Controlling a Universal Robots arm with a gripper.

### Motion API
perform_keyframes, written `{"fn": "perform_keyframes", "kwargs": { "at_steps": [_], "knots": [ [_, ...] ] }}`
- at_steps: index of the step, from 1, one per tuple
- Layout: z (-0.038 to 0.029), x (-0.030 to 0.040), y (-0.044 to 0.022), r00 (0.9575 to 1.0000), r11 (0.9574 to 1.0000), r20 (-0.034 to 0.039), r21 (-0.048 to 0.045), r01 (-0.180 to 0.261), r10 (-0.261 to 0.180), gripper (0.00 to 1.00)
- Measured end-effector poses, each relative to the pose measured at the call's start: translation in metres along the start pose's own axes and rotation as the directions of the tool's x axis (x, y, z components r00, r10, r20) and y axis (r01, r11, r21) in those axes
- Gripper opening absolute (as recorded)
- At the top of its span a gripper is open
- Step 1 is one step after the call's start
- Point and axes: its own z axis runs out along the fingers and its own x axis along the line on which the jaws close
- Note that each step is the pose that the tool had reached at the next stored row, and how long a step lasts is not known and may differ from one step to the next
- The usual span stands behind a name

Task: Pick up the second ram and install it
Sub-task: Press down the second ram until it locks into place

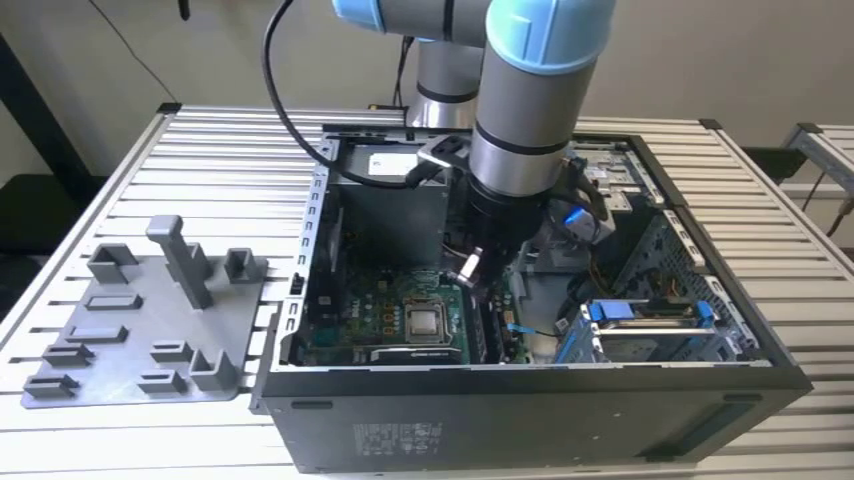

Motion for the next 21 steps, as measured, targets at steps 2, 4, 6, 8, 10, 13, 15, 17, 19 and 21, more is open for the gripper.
{"fn": "perform_keyframes", "kwargs": {
  "at_steps": [2, 4, 6, 8, 10, 13, 15, 17, 19, 21],
  "knots": [
    [0.0002, 0.0003, 0.0003, 0.9999, 0.9999, 0.0007, 0.0004, 0.017, -0.017, 0.11],
    [0.0004, 0.0005, 0.0006, 0.9994, 0.9994, 0.0011, 0.0004, 0.034, -0.034, 0.11],
    [0.0008, 0.0008, 0.0009, 0.9988, 0.9988, 0.0011, 0.0002, 0.048, -0.048, 0.11],
    [0.0013, 0.0011, 0.0013, 0.9982, 0.9982, 0.0012, 0.0000, 0.061, -0.061, 0.11],
    [0.0020, 0.0014, 0.0017, 0.9972, 0.9972, 0.0013, -0.0002, 0.074, -0.074, 0.11],
    [0.0026, 0.0016, 0.0019, 0.9951, 0.9951, 0.0013, -0.0006, 0.099, -0.099, 0.11],
    [0.0030, 0.0017, 0.0020, 0.9925, 0.9925, 0.0019, -0.0008, 0.122, -0.122, 0.11],
    [0.0035, 0.0018, 0.0021, 0.9891, 0.9891, 0.0026, -0.0006, 0.147, -0.147, 0.11],
    [0.0039, 0.0018, 0.0021, 0.9845, 0.9845, 0.0031, -0.0005, 0.175, -0.175, 0.11],
    [0.0044, 0.0019, 0.0022, 0.9789, 0.9789, 0.0038, -0.0005, 0.204, -0.204, 0.11]
  ]
}}
